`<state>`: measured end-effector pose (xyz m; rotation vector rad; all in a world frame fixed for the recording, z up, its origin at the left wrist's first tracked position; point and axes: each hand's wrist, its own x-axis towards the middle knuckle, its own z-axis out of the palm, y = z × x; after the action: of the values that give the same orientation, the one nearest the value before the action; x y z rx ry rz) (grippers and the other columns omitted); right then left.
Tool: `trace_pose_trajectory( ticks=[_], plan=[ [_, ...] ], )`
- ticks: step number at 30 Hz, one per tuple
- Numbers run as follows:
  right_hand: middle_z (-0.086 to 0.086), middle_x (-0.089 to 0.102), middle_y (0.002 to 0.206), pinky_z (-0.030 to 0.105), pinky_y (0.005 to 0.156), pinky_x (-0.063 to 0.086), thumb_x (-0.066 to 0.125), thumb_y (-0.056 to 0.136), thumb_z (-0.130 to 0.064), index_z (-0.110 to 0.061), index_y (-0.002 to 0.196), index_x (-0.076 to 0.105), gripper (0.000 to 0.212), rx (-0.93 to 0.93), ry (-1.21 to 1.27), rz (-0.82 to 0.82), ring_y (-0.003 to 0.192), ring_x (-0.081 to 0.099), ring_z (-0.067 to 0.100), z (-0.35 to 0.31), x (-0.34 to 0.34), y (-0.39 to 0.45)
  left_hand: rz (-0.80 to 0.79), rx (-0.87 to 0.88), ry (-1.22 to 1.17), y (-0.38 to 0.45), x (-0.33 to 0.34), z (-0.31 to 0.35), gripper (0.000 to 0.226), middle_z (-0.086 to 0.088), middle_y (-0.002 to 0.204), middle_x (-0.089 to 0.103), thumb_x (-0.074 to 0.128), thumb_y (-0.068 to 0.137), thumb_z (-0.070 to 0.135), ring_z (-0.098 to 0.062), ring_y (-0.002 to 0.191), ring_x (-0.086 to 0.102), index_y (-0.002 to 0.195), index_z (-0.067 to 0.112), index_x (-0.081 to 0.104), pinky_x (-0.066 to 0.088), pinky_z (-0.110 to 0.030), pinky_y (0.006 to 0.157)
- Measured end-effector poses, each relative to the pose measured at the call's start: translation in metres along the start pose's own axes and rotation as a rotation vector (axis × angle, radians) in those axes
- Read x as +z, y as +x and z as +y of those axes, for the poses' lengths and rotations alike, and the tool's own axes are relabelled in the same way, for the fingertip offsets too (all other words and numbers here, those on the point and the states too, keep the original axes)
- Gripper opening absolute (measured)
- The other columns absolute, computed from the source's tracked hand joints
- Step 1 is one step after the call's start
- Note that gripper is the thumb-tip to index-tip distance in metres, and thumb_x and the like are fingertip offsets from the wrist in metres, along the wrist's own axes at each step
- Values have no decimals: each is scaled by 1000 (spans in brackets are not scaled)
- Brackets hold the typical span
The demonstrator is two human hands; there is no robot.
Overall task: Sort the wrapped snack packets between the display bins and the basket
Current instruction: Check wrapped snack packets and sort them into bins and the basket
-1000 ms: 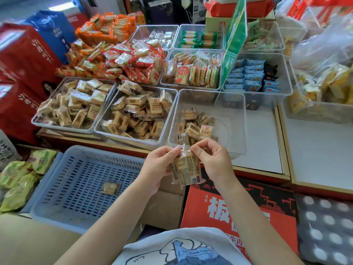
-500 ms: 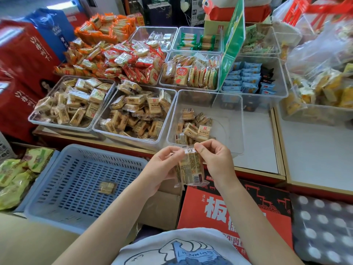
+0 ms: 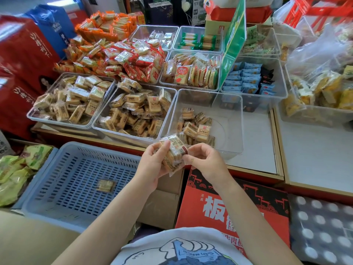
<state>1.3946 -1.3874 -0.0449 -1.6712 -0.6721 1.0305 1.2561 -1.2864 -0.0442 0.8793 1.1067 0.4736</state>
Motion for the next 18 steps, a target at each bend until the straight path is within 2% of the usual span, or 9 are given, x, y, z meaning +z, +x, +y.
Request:
trace_pose_trajectory(
  ticks=[3,6,8,10,12,15,16,18],
  plan=[
    [10,73,88,18,65,56,78,88,-12,-7,91,67,12,9,63,79,75,67,9,-2,-1,2,-88,-84,-73,-4,6,1,43,-16,115,74,50,100,51,-32,97,76,127,19,58,64,-45,70],
    [11,75,87,24,64,60,76,90,-13,-9,87,67,10,-23,108,135,76,71,16,-6,-5,2,-255,-62,-49,-7,6,1,43,-15,122,71,59,95,37,-29,98,76,135,22,50,62,-39,66],
    [8,74,87,28,69,61,75,92,-17,-13,87,69,9,-70,70,179,79,70,18,-5,-7,3,-292,-25,-34,-6,2,0,51,-15,123,70,66,89,27,-27,97,75,137,25,48,61,-36,64],
    [-2,71,90,24,78,56,74,92,-23,-18,86,69,9,-116,22,227,84,65,9,-4,-9,4,-286,13,-36,-2,-1,1,47,-16,126,67,63,96,16,-28,95,75,139,26,47,61,-36,65],
    [-8,66,103,14,86,47,74,91,-24,-23,81,68,12,-169,-46,269,102,60,4,-5,-12,5,-258,56,-15,2,-7,2,41,-17,127,65,57,101,7,-29,95,75,137,27,49,62,-38,66],
    [-16,63,116,9,93,41,74,91,-18,-19,76,66,17,-174,-88,257,117,55,-3,-4,-17,8,-241,174,140,6,-17,5,34,-15,125,61,57,102,3,-31,98,75,123,29,59,64,-42,70],
    [-16,67,115,13,95,44,72,92,-16,-16,77,65,17,-149,-70,225,116,57,-2,-4,-18,8,-250,215,200,7,-19,7,31,-14,123,61,57,102,3,-31,98,75,118,29,63,64,-42,70],
    [-7,74,105,31,90,57,68,95,-14,-11,80,63,16,-88,-9,166,104,68,11,-1,-19,10,-264,267,282,8,-22,11,28,-13,122,63,57,102,4,-31,96,75,111,28,68,65,-42,68]
  ],
)
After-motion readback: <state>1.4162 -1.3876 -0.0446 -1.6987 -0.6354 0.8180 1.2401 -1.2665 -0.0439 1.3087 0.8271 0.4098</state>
